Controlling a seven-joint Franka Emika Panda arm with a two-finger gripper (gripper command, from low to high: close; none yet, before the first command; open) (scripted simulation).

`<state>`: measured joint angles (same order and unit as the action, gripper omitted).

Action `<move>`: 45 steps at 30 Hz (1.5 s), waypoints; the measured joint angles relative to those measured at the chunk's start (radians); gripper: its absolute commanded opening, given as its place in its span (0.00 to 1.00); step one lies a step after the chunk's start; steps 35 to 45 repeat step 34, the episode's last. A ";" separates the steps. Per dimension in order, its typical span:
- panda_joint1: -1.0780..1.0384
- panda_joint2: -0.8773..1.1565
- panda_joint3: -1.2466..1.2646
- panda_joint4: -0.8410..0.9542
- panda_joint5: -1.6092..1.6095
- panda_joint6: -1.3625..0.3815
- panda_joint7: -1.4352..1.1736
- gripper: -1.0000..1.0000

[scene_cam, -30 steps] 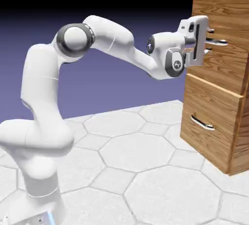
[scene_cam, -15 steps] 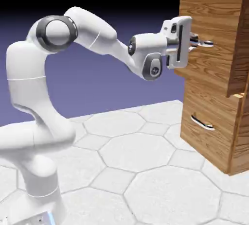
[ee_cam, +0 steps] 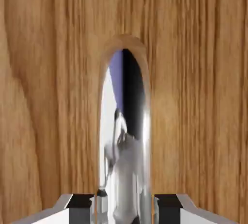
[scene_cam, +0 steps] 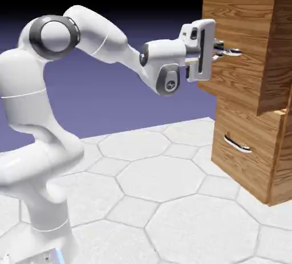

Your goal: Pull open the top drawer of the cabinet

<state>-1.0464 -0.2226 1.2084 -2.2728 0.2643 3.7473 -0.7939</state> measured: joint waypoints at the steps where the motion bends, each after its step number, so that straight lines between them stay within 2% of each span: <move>1: 0.031 -0.015 -0.036 -0.014 -0.013 -0.001 0.021 0.00; 9: 0.287 -0.170 -0.326 -0.176 -0.123 -0.006 0.193 0.00; 16: 0.515 -0.390 -0.557 -0.380 -0.217 -0.037 0.328 0.00; 27: 0.153 -0.482 -0.394 -0.298 -0.580 0.005 0.781 0.00; 31: 0.205 -0.575 -0.483 -0.370 -0.717 -0.001 0.903 0.00; 32: 0.212 -0.580 -0.489 -0.375 -0.720 -0.003 0.904 1.00; 45: 0.213 -0.580 -0.489 -0.375 -0.720 -0.002 0.903 1.00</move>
